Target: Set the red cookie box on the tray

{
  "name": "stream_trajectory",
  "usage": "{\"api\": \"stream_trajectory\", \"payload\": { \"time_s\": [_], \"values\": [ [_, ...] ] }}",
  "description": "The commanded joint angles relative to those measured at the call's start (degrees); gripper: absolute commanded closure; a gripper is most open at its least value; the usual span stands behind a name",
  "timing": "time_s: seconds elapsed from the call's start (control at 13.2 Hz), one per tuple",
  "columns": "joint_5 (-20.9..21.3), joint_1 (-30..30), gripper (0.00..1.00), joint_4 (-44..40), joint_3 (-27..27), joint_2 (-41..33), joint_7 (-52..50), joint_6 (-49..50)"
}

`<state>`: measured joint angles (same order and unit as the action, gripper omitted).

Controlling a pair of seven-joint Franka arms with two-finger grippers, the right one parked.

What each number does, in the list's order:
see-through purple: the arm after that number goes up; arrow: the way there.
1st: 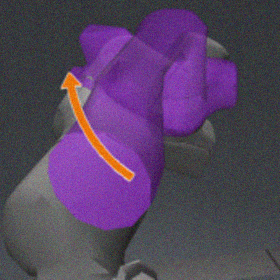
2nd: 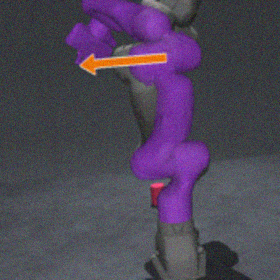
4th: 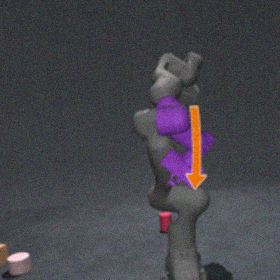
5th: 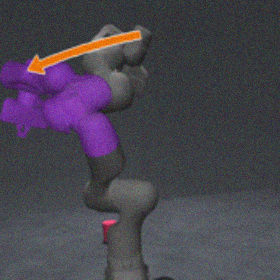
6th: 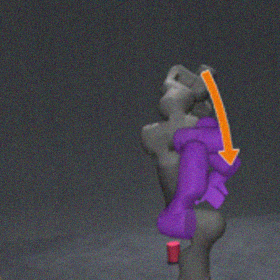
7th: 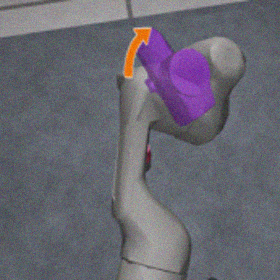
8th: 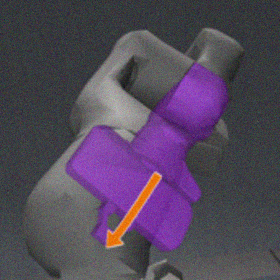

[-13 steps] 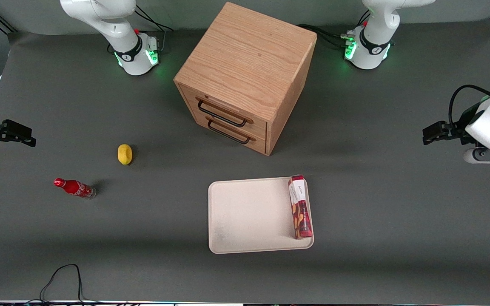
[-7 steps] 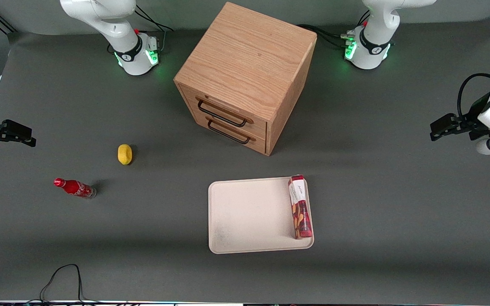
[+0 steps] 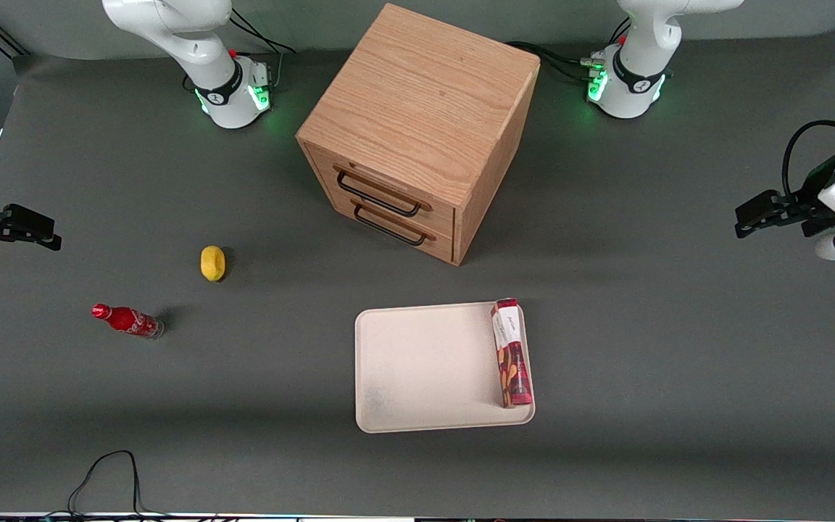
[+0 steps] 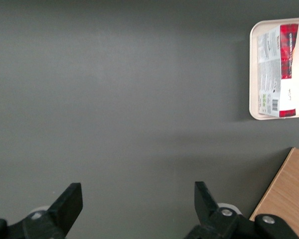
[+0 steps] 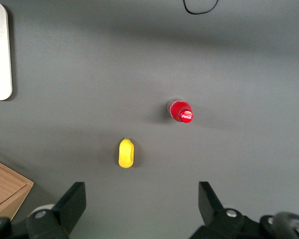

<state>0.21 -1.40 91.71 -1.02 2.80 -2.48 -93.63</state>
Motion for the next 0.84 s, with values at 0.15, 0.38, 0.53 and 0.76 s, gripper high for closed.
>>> {"api": "stream_trajectory", "payload": {
  "time_s": [0.15, 0.38, 0.53, 0.76],
  "values": [
    [-0.74, -1.06, 0.00, -0.21, 0.84, -0.60, 0.99, 1.43],
    [-0.74, -0.18, 0.00, -0.21, 0.49, -0.33, 4.22, 1.43],
    [-0.65, -0.27, 0.00, -0.21, 0.49, -0.33, 4.50, 1.43],
    [-0.65, -0.36, 0.00, -0.12, 0.49, -0.33, 4.15, 1.60]
  ]
}}
